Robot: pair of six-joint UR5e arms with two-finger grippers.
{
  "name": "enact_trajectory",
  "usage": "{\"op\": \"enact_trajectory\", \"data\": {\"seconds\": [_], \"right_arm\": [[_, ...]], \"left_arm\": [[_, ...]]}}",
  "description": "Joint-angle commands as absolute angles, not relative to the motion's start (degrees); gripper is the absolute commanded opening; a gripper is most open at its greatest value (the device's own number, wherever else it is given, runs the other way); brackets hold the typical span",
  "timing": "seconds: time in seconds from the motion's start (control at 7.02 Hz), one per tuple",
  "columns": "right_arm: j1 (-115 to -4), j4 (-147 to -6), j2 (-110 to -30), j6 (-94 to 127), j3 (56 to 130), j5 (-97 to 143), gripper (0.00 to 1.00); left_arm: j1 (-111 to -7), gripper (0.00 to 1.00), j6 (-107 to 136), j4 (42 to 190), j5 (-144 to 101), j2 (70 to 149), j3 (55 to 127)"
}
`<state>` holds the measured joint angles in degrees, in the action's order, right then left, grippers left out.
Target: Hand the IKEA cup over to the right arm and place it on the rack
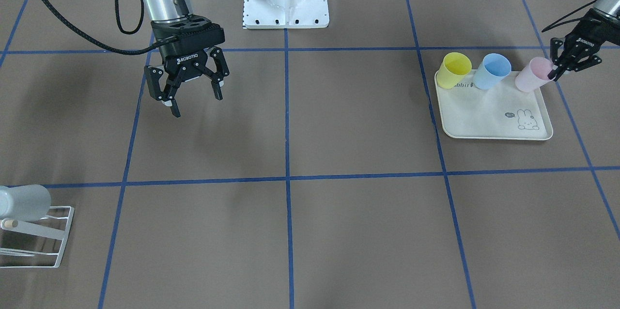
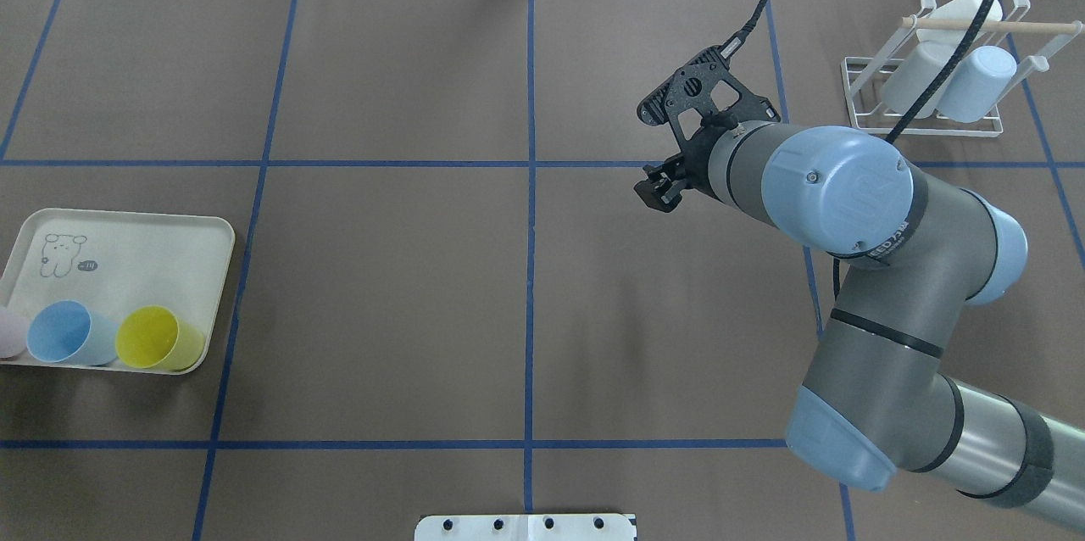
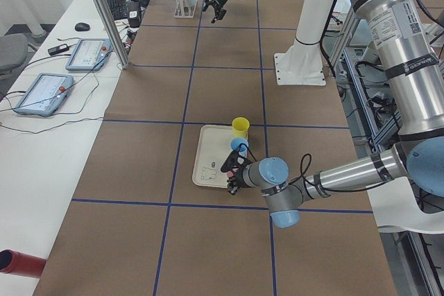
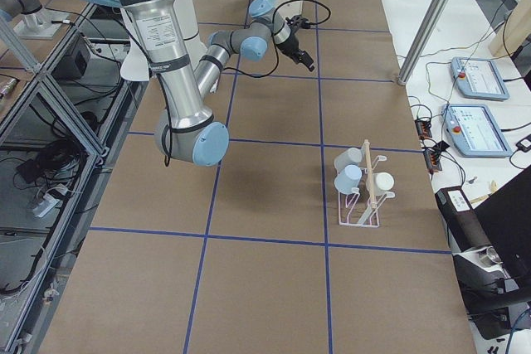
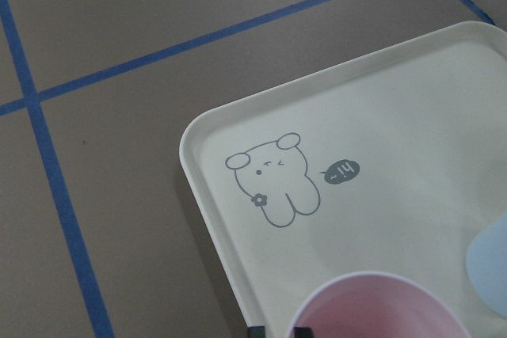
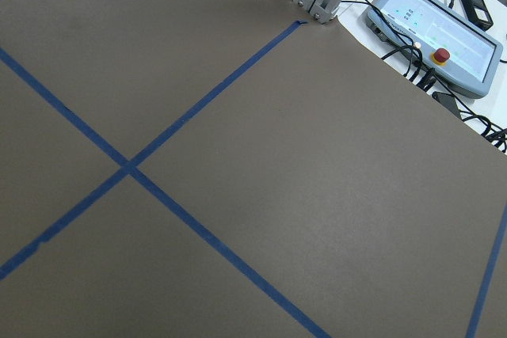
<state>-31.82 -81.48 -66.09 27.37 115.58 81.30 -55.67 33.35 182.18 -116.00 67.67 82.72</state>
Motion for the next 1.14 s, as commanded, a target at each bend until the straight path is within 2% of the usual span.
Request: {"op": "enact_trajectory", "data": {"seconds": [0.0,0.14,0.57,1.0], "right_arm": [[-31.8,-81.5,-66.1,27.3,115.6,81.3,1.00],[-31.8,-81.5,-66.1,27.4,115.6,81.3,1.00],[-31.8,-81.5,-66.0,27.4,115.7,81.3,1.00],[-31.3,-81.3,-65.6,27.9,115.6,81.3,1.00]], "left_arm": [[-55.6,0.11,33.3,182.4,-117.1,67.7,82.8],[-55.7,0.00,33.3,182.5,-117.6,67.7,83.0],[-57.5,0.00,32.9,182.6,-123.0,67.2,85.7],[-67.9,0.00,32.8,180.2,-130.0,68.5,88.5]]}}
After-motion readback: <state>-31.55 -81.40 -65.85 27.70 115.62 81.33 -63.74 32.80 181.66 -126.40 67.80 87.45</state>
